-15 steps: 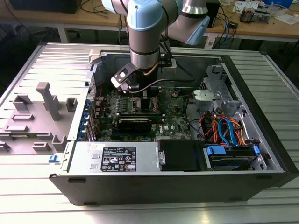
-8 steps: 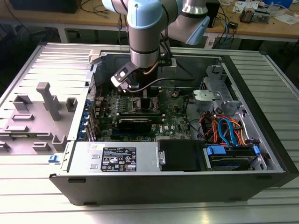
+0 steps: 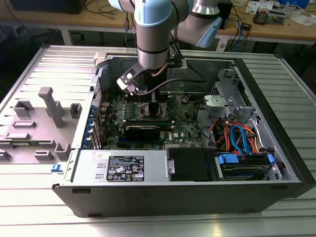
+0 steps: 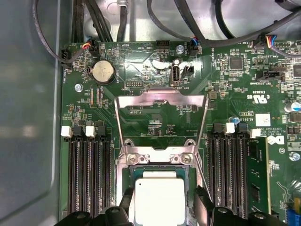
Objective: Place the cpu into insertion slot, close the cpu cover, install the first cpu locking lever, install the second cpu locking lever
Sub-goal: 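Place the cpu into insertion slot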
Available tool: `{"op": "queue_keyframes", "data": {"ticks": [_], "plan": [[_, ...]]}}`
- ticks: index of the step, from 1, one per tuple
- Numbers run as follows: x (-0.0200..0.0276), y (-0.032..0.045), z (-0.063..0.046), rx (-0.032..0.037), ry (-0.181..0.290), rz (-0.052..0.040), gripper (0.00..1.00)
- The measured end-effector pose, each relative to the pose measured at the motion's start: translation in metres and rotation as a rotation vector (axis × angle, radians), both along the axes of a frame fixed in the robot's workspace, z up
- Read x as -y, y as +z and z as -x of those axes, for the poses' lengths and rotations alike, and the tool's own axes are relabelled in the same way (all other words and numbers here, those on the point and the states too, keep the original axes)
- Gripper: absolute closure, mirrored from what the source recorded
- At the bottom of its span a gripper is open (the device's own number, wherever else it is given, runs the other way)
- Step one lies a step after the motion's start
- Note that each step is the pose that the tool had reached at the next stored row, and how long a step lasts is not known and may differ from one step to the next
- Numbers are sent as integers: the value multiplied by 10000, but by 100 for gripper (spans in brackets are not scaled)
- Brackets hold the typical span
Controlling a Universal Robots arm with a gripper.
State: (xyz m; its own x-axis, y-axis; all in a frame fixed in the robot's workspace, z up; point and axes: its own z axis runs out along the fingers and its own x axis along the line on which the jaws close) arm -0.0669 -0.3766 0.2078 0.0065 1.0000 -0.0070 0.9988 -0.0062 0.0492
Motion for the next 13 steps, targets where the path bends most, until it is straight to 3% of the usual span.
{"op": "queue_keyframes", "data": {"ticks": [5,13], "plan": [[-2,41,-1,1,1,60,39],[-3,42,0,0,0,67,39]]}}
